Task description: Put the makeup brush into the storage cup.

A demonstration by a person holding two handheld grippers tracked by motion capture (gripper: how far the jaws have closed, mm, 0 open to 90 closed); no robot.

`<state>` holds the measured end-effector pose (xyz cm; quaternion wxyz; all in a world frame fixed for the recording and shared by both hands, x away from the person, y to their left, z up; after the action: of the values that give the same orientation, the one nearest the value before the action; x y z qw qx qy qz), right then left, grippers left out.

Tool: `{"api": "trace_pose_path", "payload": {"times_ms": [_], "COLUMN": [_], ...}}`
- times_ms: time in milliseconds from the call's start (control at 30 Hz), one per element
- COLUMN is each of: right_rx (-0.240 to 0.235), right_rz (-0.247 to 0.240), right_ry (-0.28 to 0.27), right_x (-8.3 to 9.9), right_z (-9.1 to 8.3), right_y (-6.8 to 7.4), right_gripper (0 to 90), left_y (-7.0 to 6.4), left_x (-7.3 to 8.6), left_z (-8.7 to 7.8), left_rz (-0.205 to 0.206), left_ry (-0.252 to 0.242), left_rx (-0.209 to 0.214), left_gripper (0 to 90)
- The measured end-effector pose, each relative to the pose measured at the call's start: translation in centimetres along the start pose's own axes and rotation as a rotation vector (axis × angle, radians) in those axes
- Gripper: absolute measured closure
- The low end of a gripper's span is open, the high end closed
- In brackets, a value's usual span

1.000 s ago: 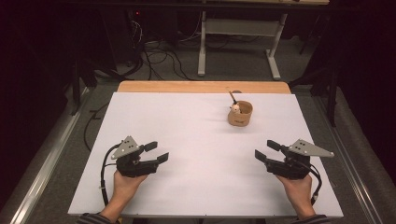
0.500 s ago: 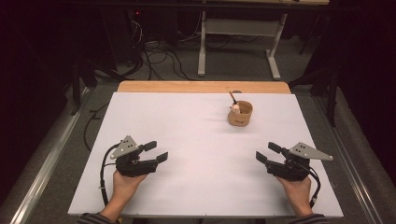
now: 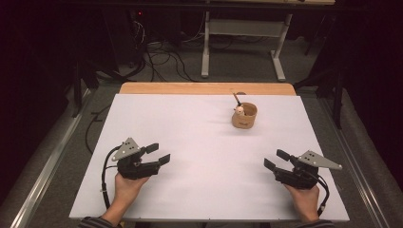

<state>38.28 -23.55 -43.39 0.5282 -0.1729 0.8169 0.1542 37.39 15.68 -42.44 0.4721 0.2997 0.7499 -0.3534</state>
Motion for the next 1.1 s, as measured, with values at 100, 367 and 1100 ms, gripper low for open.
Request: {"api": "trace_pose_path", "payload": {"times_ms": [100, 367, 1100], "right_rx": [-0.004, 0.000, 0.003], "right_rz": [-0.007, -0.018, -0.028], "right_ry": [0.010, 0.022, 0.014], "right_x": [0.42, 0.61, 0.52], "right_z": [0.21, 0.58, 0.58], "right_y": [0.13, 0.34, 0.19], "right_gripper": [34.2, 34.3, 34.0], "left_y": [0.11, 0.63, 0.68], "left_x": [0.02, 0.01, 0.12], "left_z": [0.01, -0.25, -0.18], "left_rz": [-0.004, -0.024, -0.022], "left_ry": [0.000, -0.009, -0.002], "left_rx": [-0.002, -0.009, -0.012], "left_gripper": [35.0, 35.0, 35.1]}}
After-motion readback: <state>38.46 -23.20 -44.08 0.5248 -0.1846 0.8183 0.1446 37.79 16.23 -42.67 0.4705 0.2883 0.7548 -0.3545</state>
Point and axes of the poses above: each handheld gripper's, and its own axes: z roughly forward along the jaws, x roughly out of its underside, y roughly to its left, the point moved 8 cm from there along z, roughly forward along the jaws, and after that the axes turned 12 degrees about x, right-handed, at the moved point
